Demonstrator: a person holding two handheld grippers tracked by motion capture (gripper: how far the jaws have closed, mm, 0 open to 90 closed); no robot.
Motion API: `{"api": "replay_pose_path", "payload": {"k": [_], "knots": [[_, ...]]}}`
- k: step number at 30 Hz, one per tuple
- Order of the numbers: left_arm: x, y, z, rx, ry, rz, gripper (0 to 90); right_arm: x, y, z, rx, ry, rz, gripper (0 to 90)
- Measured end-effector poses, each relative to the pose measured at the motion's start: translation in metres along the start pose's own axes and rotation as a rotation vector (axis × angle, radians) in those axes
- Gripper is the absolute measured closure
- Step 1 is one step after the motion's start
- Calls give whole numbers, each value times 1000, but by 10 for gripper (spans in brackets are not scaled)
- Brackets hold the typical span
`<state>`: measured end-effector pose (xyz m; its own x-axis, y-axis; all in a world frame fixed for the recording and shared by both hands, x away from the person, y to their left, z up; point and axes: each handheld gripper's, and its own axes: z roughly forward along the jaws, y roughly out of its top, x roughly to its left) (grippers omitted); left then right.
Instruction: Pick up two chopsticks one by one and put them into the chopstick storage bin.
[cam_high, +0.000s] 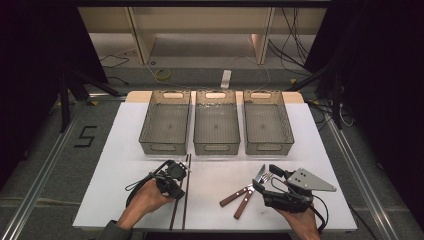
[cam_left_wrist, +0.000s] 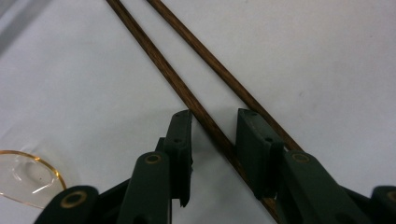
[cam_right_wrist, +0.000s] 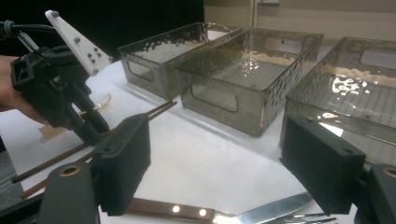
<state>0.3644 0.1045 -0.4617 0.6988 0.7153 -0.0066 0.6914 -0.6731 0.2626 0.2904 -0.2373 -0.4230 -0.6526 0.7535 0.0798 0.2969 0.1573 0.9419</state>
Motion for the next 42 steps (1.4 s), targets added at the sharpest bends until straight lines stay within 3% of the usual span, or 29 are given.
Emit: {"api": "replay_pose_path", "payload": {"k": [10, 26, 42], "knots": [[8, -3, -2, 32, 9, -9, 730, 0, 0, 0, 2, 2, -2, 245], [21, -9, -4, 47, 48, -85, 811, 1, 0, 1, 7, 3, -5, 246], [26, -16, -7, 44, 30, -136, 839, 1, 0, 1, 7, 3, -12, 247]]}}
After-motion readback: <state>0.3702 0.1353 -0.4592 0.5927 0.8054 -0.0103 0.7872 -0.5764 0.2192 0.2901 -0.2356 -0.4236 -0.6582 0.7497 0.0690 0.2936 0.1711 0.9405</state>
